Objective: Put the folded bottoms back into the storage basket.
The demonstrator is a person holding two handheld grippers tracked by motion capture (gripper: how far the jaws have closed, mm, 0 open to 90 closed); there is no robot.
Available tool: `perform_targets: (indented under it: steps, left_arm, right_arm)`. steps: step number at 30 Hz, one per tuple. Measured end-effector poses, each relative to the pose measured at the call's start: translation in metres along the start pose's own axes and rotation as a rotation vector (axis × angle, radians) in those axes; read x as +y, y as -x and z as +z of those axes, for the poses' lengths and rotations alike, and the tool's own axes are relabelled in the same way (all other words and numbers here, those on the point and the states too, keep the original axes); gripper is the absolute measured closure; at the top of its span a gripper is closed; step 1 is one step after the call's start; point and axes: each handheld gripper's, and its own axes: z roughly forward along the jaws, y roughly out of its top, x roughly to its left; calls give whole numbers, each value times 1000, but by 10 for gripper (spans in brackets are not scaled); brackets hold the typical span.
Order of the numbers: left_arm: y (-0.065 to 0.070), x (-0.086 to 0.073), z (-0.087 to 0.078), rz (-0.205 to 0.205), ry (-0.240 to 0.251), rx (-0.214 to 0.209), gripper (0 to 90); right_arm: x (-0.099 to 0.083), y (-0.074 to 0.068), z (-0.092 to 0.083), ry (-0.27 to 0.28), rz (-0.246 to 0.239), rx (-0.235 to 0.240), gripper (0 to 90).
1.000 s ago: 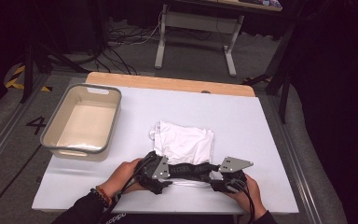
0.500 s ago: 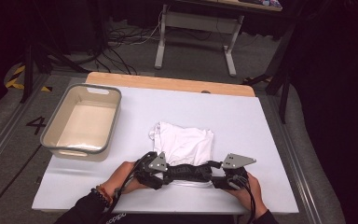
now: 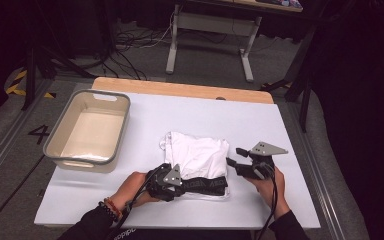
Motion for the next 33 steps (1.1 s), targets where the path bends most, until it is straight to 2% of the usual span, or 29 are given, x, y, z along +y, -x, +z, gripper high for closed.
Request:
perform_targets:
  steps: [1, 2, 3, 4, 5, 10, 11, 12, 15, 16, 17, 21, 23, 27, 29, 30, 31, 32, 33]
  left_arm:
    - [0, 0, 0, -3, 0, -2, 589]
    - [-1, 0, 0, -6, -1, -6, 590]
    - [-1, 0, 0, -12, 2, -8, 590]
    - [-2, -1, 0, -15, 7, -14, 589]
    - [-3, -1, 0, -19, 10, -18, 589]
    - [-1, -1, -1, -19, 7, -4, 591]
    - [-1, -1, 0, -16, 10, -3, 591]
    - [0, -1, -1, -15, 7, 2, 592]
    - [3, 1, -1, 3, -4, 22, 594]
    - [4, 1, -1, 5, -4, 27, 596]
    - [4, 1, -1, 7, -6, 31, 596]
    - [7, 2, -1, 14, -10, 48, 597]
    - [7, 2, -1, 12, -9, 47, 598]
    - [9, 2, -2, 24, -15, 57, 604]
    - [10, 3, -2, 32, -21, 57, 648]
    - [10, 3, -4, 44, -20, 61, 648]
    - [10, 3, -5, 50, -10, 64, 736]
    - [10, 3, -6, 51, -3, 70, 736]
    - [10, 3, -9, 62, -17, 74, 757]
  right_arm:
    - [2, 7, 6, -4, 30, -2, 389]
    - [5, 19, 19, -23, 79, 2, 357]
    - [5, 19, 19, -23, 79, 2, 357]
    - [6, 24, 27, -32, 107, 21, 342]
    - [8, 31, 46, -88, 125, 16, 295]
    - [10, 37, 77, -152, 137, 12, 277]
    - [11, 38, 84, -182, 136, 13, 270]
    - [14, 36, 90, -218, 112, 1, 257]
    - [15, 33, 92, -235, 106, -17, 265]
    - [16, 28, 92, -242, 75, -35, 366]
    - [16, 28, 92, -242, 75, -35, 366]
    - [11, 19, 86, -201, 76, 55, 679]
    - [10, 19, 85, -202, 89, 96, 773]
    - [8, 18, 83, -193, 91, 117, 801]
    - [8, 17, 81, -186, 88, 121, 808]
    - [8, 16, 80, -174, 90, 129, 811]
    - [10, 14, 75, -137, 94, 145, 813]
    - [10, 14, 75, -137, 94, 145, 813]
    - [12, 12, 69, -97, 86, 144, 813]
